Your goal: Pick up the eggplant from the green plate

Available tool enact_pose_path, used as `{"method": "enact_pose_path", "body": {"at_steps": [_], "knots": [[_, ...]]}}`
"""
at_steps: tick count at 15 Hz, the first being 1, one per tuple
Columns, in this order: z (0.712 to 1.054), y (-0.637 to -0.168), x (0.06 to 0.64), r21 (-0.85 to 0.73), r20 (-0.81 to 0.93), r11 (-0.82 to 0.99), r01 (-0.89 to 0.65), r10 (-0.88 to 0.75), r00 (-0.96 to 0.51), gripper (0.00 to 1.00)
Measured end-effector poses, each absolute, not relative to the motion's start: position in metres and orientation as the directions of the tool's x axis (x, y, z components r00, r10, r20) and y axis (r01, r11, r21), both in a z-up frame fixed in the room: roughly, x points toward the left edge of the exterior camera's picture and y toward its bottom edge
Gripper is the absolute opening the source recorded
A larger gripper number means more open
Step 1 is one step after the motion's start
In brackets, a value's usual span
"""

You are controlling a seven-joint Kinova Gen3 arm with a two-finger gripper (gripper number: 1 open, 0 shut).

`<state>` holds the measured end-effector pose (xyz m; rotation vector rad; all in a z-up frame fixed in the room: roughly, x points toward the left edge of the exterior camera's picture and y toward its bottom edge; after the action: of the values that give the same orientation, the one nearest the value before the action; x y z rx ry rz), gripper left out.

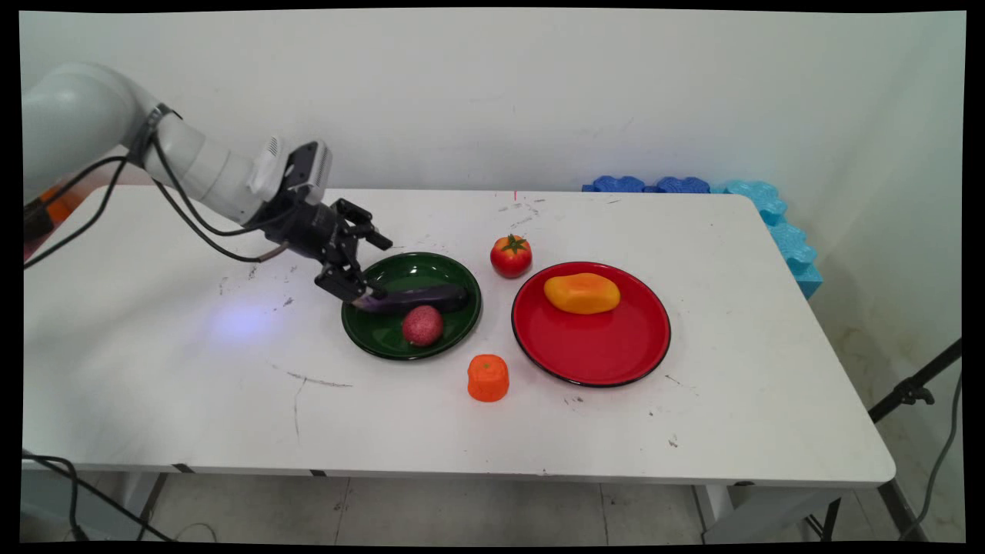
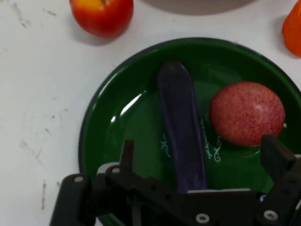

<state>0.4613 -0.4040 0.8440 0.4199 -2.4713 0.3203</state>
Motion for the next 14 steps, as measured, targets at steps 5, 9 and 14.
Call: {"method": "enact_pose_path", "body": {"at_steps": [5, 9, 14], "knots": [[0.822, -0.418, 0.455, -0.099, 0.578, 0.934, -0.342, -0.226, -0.784, 1.00], [0.812, -0.424, 0.451, -0.089, 0.567, 0.941, -0.328, -0.223, -0.793, 1.00], [0.799, -0.432, 0.448, -0.083, 0.557, 0.946, -0.312, -0.215, -0.802, 1.00]]}}
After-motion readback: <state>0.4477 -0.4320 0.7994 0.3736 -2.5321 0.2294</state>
